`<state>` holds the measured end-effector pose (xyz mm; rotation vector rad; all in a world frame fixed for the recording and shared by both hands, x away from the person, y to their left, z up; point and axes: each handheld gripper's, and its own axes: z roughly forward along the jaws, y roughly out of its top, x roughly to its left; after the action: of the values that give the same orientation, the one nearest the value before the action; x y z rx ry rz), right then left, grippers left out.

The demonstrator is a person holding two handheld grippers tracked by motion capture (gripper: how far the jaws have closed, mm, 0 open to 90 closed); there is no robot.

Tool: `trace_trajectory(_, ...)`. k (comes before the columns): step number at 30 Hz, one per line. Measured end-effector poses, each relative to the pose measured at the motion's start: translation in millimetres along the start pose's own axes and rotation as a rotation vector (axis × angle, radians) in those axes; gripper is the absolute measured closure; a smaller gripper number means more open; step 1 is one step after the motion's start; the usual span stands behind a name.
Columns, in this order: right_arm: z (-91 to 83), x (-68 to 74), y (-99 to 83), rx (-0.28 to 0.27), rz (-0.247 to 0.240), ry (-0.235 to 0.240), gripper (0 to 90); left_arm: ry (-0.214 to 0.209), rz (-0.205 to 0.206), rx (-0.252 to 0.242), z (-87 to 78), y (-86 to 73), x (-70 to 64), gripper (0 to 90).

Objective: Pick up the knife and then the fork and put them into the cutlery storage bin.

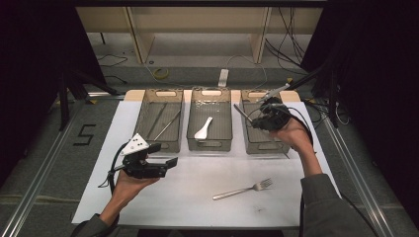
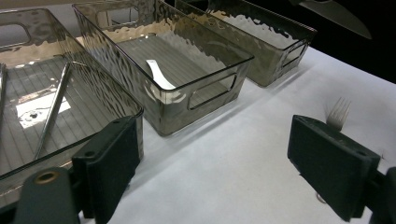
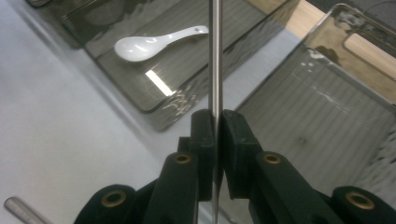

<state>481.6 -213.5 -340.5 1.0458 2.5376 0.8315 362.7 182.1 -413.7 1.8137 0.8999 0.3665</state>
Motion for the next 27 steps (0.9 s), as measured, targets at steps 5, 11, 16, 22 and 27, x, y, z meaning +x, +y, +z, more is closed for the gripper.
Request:
trace_trajectory(5,1.3,-16.9,11.4,0.004,0.029,-0.025,84.4,-0.001,-0.006,-0.011,-0.8,0.3,0.3,16.2)
trace_trajectory(11,3.5,-32.7,21.7,-0.002,0.058,-0.041,84.4,-0.003,-0.006,-0.02,-1.9,0.6,0.5,16.2)
trace_trajectory(16,9.7,-41.5,26.7,0.005,0.07,-0.056,84.4,-0.006,-0.02,-0.029,-2.4,0.8,1.3,16.2)
trace_trajectory(22,20.4,-50.9,27.3,0.024,0.084,-0.079,84.3,-0.007,-0.021,-0.03,-2.0,0.8,0.9,16.2)
trace_trajectory(27,27.3,-59.0,26.2,0.04,0.105,-0.096,84.3,-0.01,-0.023,-0.031,-2.0,0.9,1.1,16.2)
